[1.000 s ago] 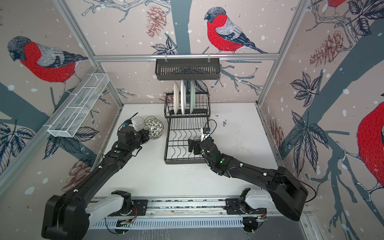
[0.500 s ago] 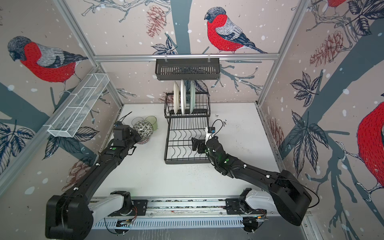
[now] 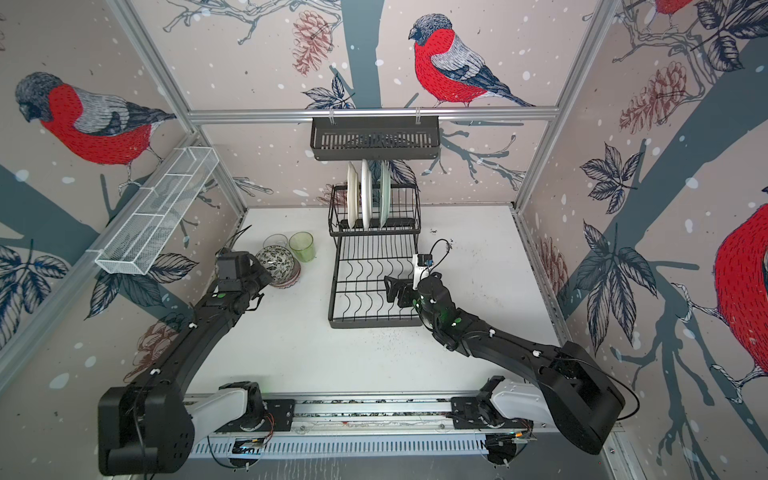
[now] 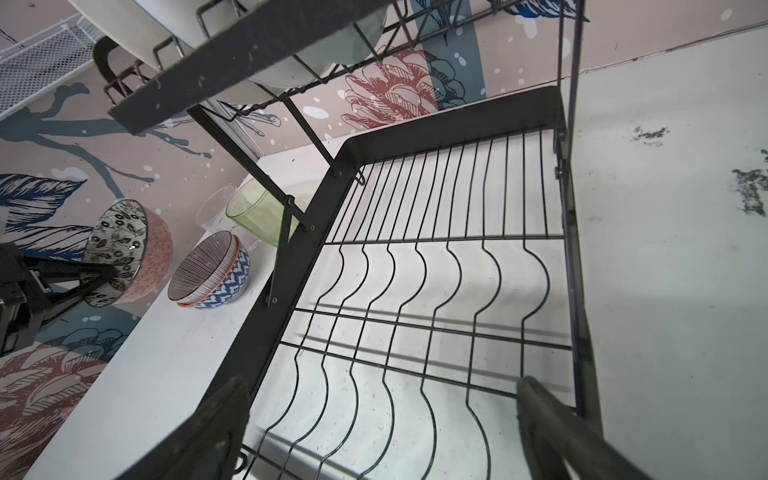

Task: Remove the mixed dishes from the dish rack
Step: 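Carry the nested bowls with the left gripper onto the purple-striped bowl while the right withdraws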

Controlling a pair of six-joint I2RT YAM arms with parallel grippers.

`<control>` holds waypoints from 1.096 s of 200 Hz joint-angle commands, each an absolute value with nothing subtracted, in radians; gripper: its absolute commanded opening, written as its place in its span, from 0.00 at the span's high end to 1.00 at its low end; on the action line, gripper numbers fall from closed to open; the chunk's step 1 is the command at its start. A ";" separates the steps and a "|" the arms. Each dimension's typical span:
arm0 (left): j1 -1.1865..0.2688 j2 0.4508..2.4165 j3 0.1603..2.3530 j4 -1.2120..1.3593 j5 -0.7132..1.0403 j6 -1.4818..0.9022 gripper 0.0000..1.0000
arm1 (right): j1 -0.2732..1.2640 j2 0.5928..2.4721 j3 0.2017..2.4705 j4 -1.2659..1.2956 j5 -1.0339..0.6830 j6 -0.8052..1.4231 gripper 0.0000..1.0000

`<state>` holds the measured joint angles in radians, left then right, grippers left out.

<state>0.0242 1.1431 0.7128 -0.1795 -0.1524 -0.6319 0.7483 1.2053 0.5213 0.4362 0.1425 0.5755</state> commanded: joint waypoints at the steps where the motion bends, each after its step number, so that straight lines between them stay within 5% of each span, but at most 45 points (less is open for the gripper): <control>1: 0.029 1.160 0.712 -0.137 -0.151 -0.643 1.00 | 0.745 1.195 0.519 0.469 0.132 0.566 0.01; 203: 0.032 1.451 0.911 -0.244 -0.206 -0.636 1.00 | 0.729 1.238 0.517 0.497 0.087 0.594 0.01; 219: 0.032 1.448 0.910 -0.248 -0.206 -0.634 0.94 | 0.727 1.241 0.517 0.498 0.086 0.594 0.01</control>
<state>0.0303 1.4502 0.8997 -0.2516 -0.1951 -0.6315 0.7296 1.2350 0.5106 0.4717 0.0875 0.5812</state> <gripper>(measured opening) 0.099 0.995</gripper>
